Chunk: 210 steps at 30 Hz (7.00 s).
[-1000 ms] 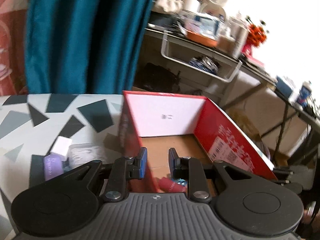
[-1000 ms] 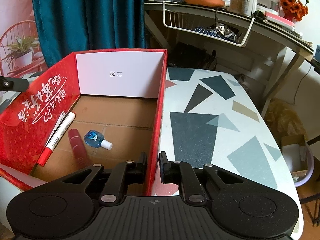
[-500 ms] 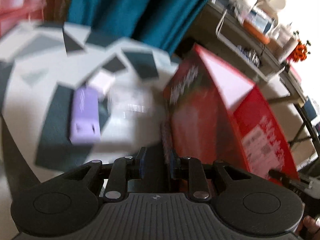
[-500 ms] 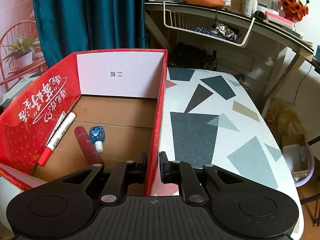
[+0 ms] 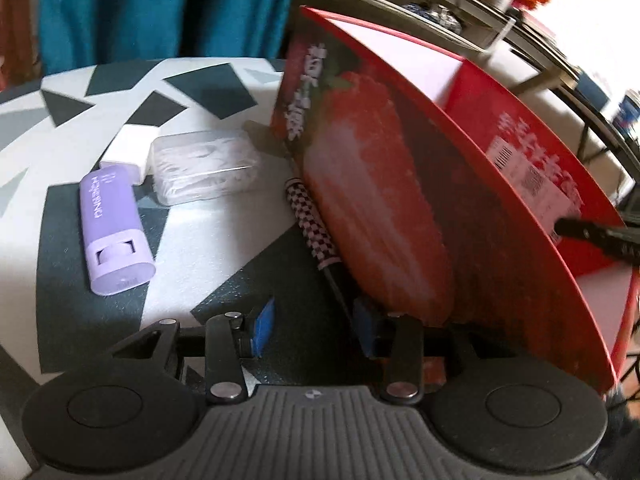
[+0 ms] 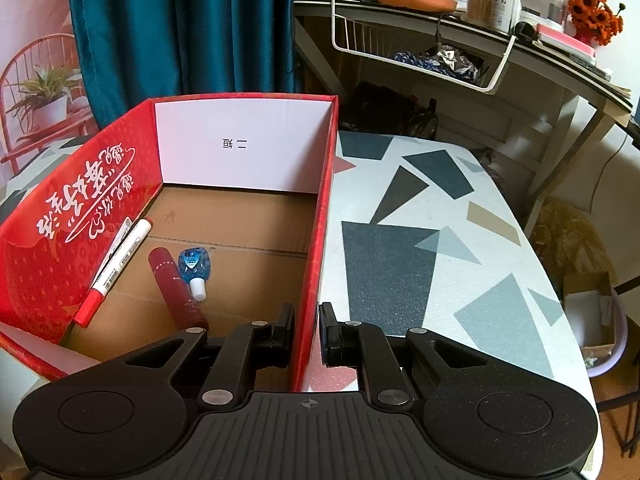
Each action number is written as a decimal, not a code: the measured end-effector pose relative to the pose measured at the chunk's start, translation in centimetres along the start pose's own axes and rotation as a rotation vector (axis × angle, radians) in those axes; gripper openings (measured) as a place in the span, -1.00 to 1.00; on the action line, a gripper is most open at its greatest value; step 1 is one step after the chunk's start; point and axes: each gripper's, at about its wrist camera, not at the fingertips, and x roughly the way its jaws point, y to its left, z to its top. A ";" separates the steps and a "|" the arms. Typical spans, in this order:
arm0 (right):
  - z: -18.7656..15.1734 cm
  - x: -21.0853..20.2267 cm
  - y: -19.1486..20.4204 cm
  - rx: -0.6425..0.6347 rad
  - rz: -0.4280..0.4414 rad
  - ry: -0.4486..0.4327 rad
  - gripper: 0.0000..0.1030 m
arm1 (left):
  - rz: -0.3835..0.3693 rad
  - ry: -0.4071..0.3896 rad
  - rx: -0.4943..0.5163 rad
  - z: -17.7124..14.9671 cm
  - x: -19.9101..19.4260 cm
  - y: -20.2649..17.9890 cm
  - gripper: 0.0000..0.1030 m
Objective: Organize rigid objects
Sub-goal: 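Move the left tool to the pink-and-black checkered pen beside the box, then close the left tool's fingers on the checkered pen and lift it, then carry the checkered pen over the red box and drop it inside, then move the left tool down to the black key on the table, then close the left tool's fingers on the black key and lift it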
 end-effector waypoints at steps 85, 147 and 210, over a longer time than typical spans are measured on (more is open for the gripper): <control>0.0 0.1 0.1 -0.002 -0.030 0.001 -0.77 | 0.115 -0.310 -0.182 3.5 -8.4 -0.9 -0.67; 0.6 0.5 -0.5 0.048 0.010 0.041 -0.78 | 0.318 -0.231 0.069 5.9 -8.1 -8.3 0.91; 0.5 0.6 -0.2 0.009 -0.003 0.053 -0.77 | 0.379 -0.092 -0.152 -4.6 -5.2 2.4 -0.19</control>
